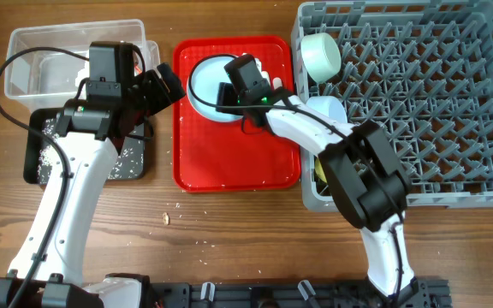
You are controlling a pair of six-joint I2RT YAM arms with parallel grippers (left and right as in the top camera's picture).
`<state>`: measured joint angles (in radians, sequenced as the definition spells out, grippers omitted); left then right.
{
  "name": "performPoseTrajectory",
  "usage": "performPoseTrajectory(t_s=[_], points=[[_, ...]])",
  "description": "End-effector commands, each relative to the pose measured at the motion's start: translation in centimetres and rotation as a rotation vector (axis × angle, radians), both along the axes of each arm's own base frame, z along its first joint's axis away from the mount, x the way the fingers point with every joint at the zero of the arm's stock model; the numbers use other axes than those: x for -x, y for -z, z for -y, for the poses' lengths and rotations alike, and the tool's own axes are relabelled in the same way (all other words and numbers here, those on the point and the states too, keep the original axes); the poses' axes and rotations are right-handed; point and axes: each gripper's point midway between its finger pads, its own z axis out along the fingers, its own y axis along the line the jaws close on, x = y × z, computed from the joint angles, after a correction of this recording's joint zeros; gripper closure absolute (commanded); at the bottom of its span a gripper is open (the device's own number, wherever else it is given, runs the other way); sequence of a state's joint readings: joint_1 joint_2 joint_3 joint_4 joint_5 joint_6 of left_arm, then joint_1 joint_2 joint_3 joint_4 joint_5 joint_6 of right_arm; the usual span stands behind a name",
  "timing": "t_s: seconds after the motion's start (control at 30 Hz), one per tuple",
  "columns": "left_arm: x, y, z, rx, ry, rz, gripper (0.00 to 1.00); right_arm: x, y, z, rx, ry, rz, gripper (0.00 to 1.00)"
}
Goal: Sort waste into correct bins and load items into the dishwasher rack
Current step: 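Reach the right gripper to the light-blue plate and grasp its rim, then lift the light-blue plate and set it upright in the dish rack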
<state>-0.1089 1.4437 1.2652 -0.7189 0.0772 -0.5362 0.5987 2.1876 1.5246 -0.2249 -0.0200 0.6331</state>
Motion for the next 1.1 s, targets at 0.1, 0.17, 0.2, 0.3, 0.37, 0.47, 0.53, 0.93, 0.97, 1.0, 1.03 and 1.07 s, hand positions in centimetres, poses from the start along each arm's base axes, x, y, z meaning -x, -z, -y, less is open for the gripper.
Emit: performPoseTrajectory(t_s=[0.1, 0.17, 0.2, 0.3, 0.37, 0.47, 0.53, 0.93, 0.97, 1.0, 1.03, 1.07], points=[[-0.2, 0.1, -0.1, 0.003, 0.003, -0.003, 0.00, -0.1, -5.2, 0.4, -0.009, -0.031, 0.084, 0.00], [-0.2, 0.1, -0.1, 0.003, 0.003, -0.003, 0.00, 0.1, -4.0, 2.4, 0.037, 0.094, 0.035, 0.01], [-0.2, 0.1, -0.1, 0.003, 0.003, -0.003, 0.00, 0.3, -3.4, 3.6, 0.058, 0.170, 0.005, 0.13], [-0.2, 0.1, -0.1, 0.003, 0.003, -0.003, 0.00, 1.1, -2.2, 4.9, 0.096, 0.218, -0.034, 0.48], [-0.2, 0.1, -0.1, 0.003, 0.003, -0.003, 0.00, 1.5, -1.4, 5.2, 0.107, 0.223, -0.049, 0.52], [-0.2, 0.1, -0.1, 0.003, 0.003, -0.003, 0.00, 1.9, 0.1, 5.3, 0.114, 0.233, -0.081, 0.55], [-0.2, 0.1, -0.1, 0.003, 0.003, -0.003, 0.00, 2.4, 1.0, 4.9, 0.103, 0.212, -0.116, 0.56], [-0.2, 0.1, -0.1, 0.003, 0.003, -0.003, 0.00, 3.7, 4.0, 3.5, 0.054, 0.171, -0.218, 0.85], [-0.2, 0.1, -0.1, 0.003, 0.003, -0.003, 0.00, 3.5, 3.7, 3.4, 0.047, 0.169, -0.212, 0.83], [-0.2, 0.1, -0.1, 0.003, 0.003, -0.003, 0.00, 3.3, 3.1, 3.3, 0.038, 0.168, -0.206, 0.76], [-0.2, 0.1, -0.1, 0.003, 0.003, -0.003, 0.00, 3.2, 2.4, 3.4, 0.032, 0.167, -0.201, 0.69], [-0.2, 0.1, -0.1, 0.003, 0.003, -0.003, 0.00, 3.2, 1.4, 3.6, 0.028, 0.170, -0.195, 0.65]])
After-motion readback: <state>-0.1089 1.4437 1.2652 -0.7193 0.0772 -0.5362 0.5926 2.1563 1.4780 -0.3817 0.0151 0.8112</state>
